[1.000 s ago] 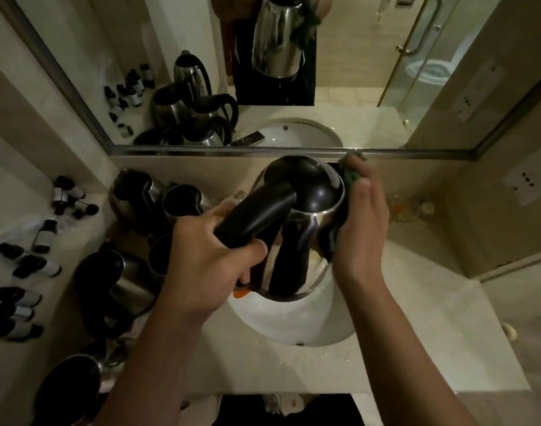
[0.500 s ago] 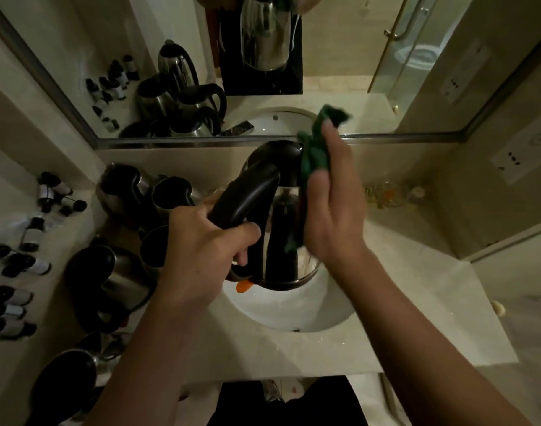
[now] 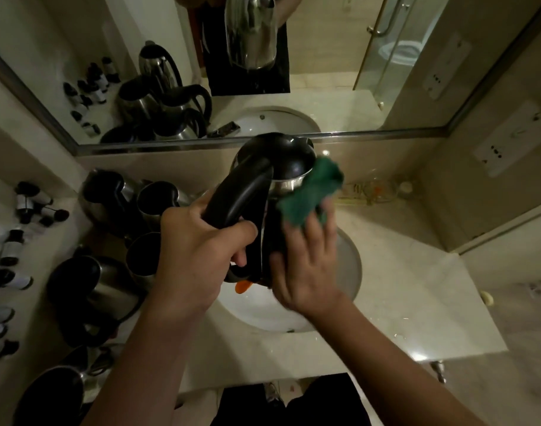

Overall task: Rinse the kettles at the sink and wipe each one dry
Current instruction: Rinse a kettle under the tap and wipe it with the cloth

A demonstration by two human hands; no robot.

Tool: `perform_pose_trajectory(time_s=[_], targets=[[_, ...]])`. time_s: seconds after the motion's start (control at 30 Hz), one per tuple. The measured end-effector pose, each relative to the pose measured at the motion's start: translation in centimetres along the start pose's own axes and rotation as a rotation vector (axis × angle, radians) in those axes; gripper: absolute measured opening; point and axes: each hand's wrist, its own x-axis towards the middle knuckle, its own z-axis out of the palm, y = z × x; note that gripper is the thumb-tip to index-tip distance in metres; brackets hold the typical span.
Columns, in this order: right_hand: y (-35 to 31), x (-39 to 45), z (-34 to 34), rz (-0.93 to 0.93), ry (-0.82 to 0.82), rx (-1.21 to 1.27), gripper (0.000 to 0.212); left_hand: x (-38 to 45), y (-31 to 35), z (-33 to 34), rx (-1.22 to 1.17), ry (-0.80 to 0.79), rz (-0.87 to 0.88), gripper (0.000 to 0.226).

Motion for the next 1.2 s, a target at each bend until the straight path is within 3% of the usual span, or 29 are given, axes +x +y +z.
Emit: perform_pose_trajectory(time_s=[0.13,0.3,0.4,0.53,0.7,0.8,0.93,1.03,1.1,1.2], targets=[[2.0,8.7,-2.7,0.477,0.093,0.467,0.046,0.0,0.4,0.3,0.026,-0.022,0.016,0.035],[6.8,9.4,-3.4,1.179,-0.068,0.962,0.026,0.4,1.0,1.0,0.055,-0.084,0.032,0.033],[6.9,7.7,-3.8,1.521,-0.166,1.07,0.015,1.1,1.1,2.0,0.078,-0.099,0.068,0.029],[6.7,5.1,-4.8,1.798,-0.009,1.1,0.033,1.3,0.5,5.2,0.155,-0.077,0.038,0.021],[5.8,0.7,-4.5,1.876,0.154,0.806,0.05,1.4,-1.0,10.4,0.226,-0.059,-0.007,0.03],[5.4,0.1,-5.8,1.672,0.232,0.71,0.045,1.3,-1.0,13.4,0.233,-0.066,-0.034,0.022],[9.3,2.1,-9.2,1.205,0.165,0.478,0.05,1.4,-1.1,16.8,0.147,-0.062,-0.084,0.022],[15.2,2.3,-10.8,0.963,0.029,0.383,0.047,1.3,-1.3,19.4,0.078,-0.053,-0.104,0.023],[18.4,0.9,-11.4,0.89,-0.046,0.382,0.047,1.4,-1.7,21.2,0.037,-0.036,-0.123,0.022],[21.0,-1.9,-11.9,1.016,-0.039,0.456,0.051,1.8,-2.4,23.8,0.02,-0.04,-0.142,0.024]])
